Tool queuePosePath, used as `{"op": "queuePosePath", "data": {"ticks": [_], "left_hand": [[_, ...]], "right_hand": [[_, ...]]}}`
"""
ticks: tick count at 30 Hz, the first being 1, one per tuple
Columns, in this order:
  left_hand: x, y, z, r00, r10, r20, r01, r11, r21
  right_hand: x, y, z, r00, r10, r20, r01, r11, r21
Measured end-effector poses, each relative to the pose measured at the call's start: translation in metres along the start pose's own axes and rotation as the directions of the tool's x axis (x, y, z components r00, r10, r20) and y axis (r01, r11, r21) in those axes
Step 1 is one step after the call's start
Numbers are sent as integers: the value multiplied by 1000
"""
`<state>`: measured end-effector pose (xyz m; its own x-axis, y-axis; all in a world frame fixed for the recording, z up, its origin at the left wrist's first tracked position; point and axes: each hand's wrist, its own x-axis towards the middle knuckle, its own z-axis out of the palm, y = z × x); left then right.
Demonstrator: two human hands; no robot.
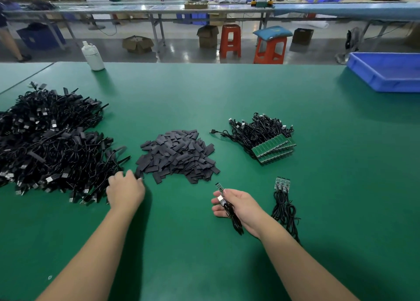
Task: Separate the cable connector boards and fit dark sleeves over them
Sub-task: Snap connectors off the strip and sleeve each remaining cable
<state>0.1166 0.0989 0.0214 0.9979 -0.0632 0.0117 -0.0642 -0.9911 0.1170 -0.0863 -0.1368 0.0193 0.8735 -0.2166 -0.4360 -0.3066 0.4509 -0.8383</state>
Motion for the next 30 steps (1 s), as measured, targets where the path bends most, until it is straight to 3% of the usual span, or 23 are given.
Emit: {"op": "queuePosePath", "data": {"ticks": [7,9,12,16,22,25,30], "left_hand": [[0,-16,5,993,77,-85,-69,993,96],[0,-15,6,987,131,-93,-126,990,56],[0,-10,11,973,231,-27,-231,973,2],[0,-8,18,968,250,26,-251,968,23],[-3,-9,17,951,288,-114,-287,958,24],[-6,-9,16,943,289,-164,-302,951,-62],[-7,-8,12,975,177,-132,-214,908,-361]], "right_hand": [[-4,0,1,1000,-22,-12,20,988,-152],[-5,0,3,1000,-27,-14,24,980,-195],[-5,0,3,1000,-7,-12,5,985,-174],[-3,1,5,1000,10,-9,-11,996,-93],[-3,1,5,1000,16,-10,-17,999,-47],[-2,1,5,999,28,-18,-29,999,-27],[-2,0,4,999,37,-24,-38,999,-18]]}}
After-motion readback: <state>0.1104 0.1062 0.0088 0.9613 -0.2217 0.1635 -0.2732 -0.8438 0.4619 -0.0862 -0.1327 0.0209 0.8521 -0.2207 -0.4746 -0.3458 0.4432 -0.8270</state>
